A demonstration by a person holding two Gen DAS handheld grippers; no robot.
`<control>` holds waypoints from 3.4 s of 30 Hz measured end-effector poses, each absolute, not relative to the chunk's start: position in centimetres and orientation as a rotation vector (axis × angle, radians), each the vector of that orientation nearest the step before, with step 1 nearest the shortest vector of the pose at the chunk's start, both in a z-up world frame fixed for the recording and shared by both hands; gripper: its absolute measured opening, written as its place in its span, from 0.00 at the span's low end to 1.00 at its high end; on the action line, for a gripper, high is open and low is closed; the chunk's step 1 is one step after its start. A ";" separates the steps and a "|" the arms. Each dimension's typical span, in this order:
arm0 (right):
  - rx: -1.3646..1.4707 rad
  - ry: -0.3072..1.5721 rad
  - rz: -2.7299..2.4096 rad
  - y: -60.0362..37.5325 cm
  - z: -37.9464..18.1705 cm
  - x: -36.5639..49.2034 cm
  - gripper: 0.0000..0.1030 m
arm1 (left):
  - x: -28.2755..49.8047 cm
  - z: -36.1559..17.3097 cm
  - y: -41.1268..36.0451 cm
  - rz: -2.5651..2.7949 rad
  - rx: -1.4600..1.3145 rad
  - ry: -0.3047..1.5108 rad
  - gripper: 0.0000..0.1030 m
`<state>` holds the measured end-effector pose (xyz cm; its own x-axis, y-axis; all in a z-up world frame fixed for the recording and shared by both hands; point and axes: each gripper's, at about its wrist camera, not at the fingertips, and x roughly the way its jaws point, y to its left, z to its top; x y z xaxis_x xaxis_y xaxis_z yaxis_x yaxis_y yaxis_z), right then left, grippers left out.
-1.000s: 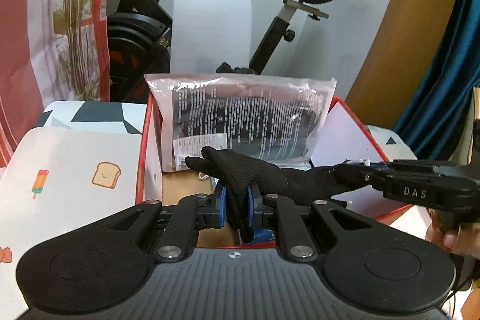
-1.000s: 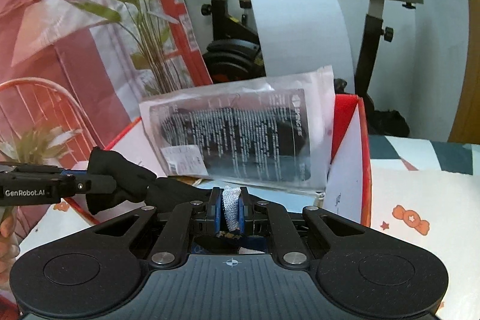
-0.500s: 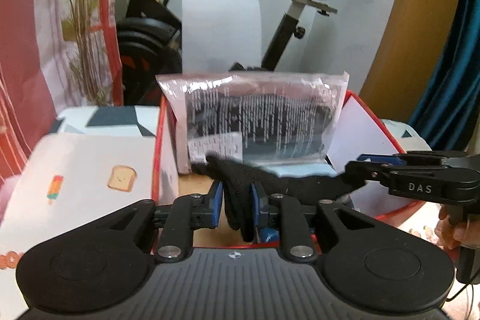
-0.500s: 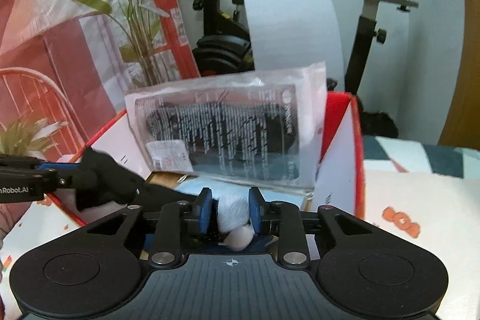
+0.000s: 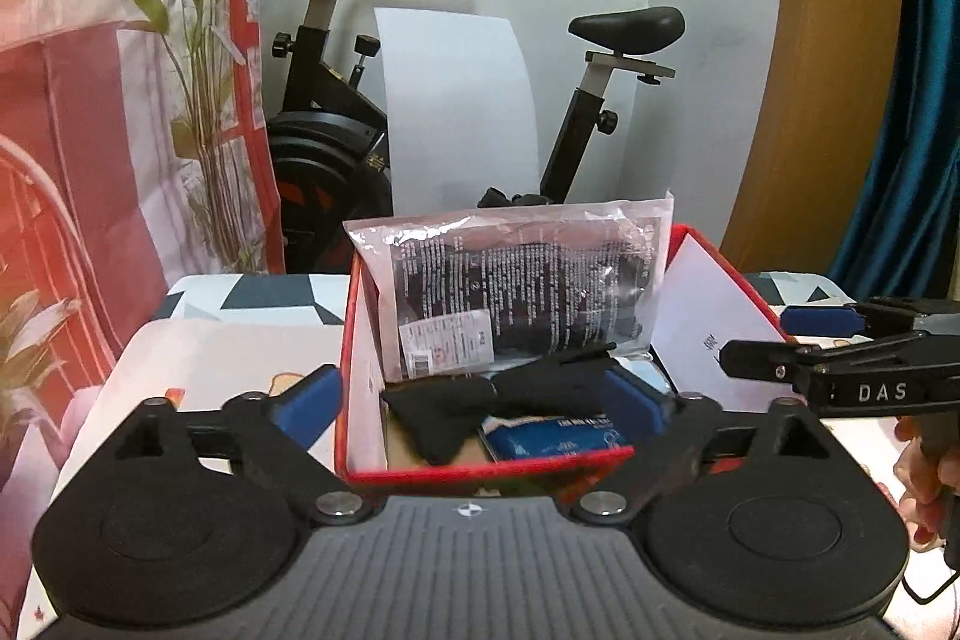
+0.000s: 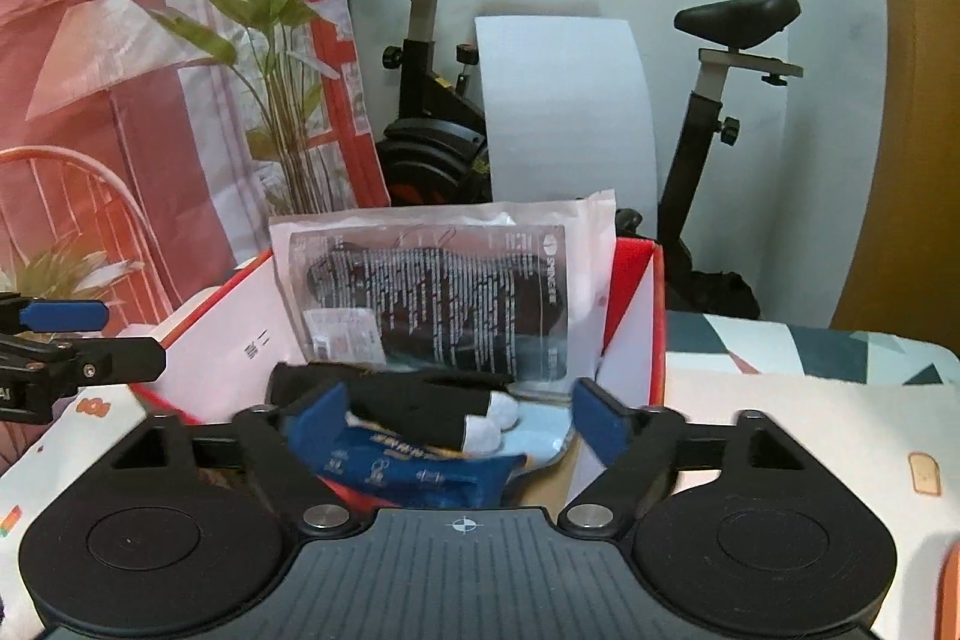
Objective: Organize soft objects
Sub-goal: 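Move both grippers back to the white bag with green cable, then close both grippers on the white bag's edge, then lift the white bag with both grippers and carry it over the red box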
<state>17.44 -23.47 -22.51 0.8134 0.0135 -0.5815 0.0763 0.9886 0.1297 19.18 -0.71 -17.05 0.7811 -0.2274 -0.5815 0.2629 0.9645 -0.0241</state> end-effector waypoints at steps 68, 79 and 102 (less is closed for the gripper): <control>0.219 0.799 0.091 -17.1 -33.3 6.9 0.56 | 9.3 -29.7 -1.2 -0.331 -0.168 0.875 0.49; 0.221 0.796 0.106 -16.7 -33.1 6.4 0.48 | 8.4 -29.6 -1.0 -0.335 -0.187 0.860 0.39; 0.211 0.689 0.131 -16.5 -30.2 4.7 0.37 | 6.5 -26.8 -1.1 -0.331 -0.149 0.780 0.30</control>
<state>4.66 -16.54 -30.19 0.7648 0.1890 -0.6159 -0.0497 0.9705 0.2361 6.46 -1.14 -26.76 0.6625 -0.3467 -0.6640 0.2372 0.9379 -0.2531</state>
